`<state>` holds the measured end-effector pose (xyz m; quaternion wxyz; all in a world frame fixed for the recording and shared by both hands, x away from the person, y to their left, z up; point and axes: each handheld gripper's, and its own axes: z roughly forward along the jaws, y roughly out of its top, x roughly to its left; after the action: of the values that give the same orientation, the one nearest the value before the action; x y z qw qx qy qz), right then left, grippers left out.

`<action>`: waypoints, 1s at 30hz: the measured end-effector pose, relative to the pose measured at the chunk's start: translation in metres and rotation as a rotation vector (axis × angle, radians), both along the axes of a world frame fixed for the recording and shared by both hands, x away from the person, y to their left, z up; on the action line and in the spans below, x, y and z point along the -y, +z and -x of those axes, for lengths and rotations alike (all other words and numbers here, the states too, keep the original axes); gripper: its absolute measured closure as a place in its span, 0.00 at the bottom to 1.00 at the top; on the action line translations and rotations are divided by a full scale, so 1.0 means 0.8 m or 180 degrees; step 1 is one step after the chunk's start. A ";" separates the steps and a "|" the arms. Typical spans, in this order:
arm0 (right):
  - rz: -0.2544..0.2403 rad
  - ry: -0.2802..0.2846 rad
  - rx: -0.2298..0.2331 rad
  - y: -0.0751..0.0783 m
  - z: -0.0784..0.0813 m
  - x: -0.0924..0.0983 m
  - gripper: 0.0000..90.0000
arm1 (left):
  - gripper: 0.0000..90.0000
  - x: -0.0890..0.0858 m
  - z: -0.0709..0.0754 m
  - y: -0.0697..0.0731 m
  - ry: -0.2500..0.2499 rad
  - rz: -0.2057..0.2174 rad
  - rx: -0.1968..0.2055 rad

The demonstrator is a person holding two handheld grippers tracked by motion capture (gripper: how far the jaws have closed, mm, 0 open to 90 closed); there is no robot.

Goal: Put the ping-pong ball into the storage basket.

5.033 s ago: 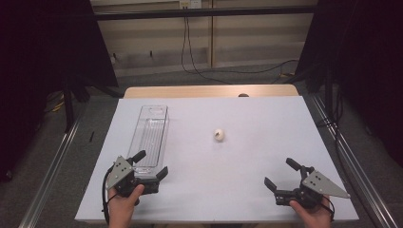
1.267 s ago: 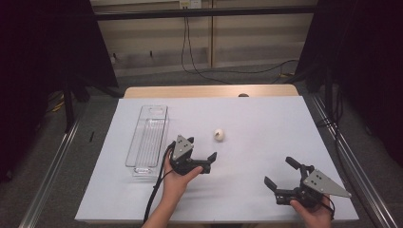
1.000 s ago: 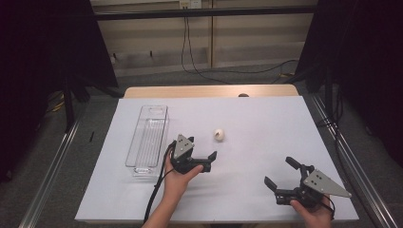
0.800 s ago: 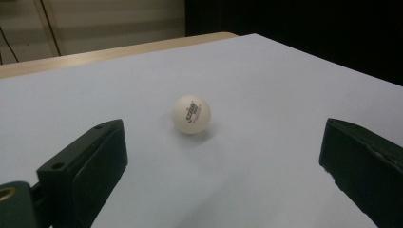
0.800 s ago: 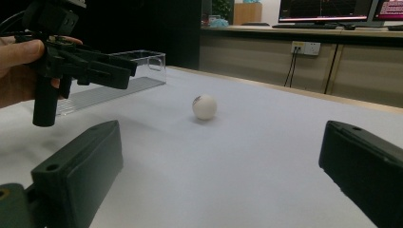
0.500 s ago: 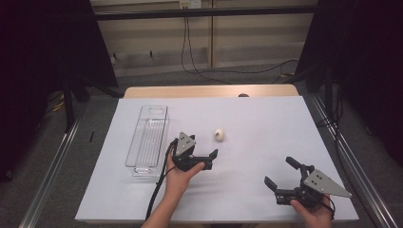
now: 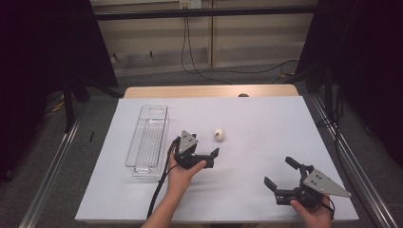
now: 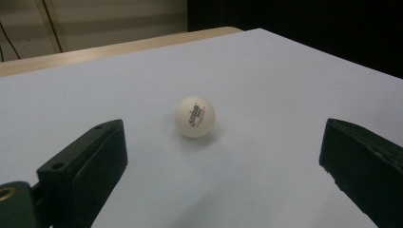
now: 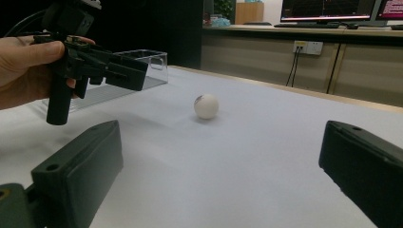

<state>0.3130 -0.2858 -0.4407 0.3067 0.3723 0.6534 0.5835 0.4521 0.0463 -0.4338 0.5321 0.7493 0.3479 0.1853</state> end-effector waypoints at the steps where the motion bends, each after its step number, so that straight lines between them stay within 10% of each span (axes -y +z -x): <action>1: -0.0002 -0.0005 -0.0003 0.000 0.000 0.000 0.00 | 0.02 0.000 -0.001 0.000 -0.0011 -0.0027 0.0006; 30: -0.0008 0.0000 -0.0007 0.000 0.000 0.000 0.00 | 0.03 0.012 -0.018 -0.003 0.0051 -0.0052 -0.0086</action>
<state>0.3131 -0.2861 -0.4405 0.3054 0.3733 0.6530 0.5839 0.4662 0.0365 -0.4362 0.5197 0.7533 0.3595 0.1822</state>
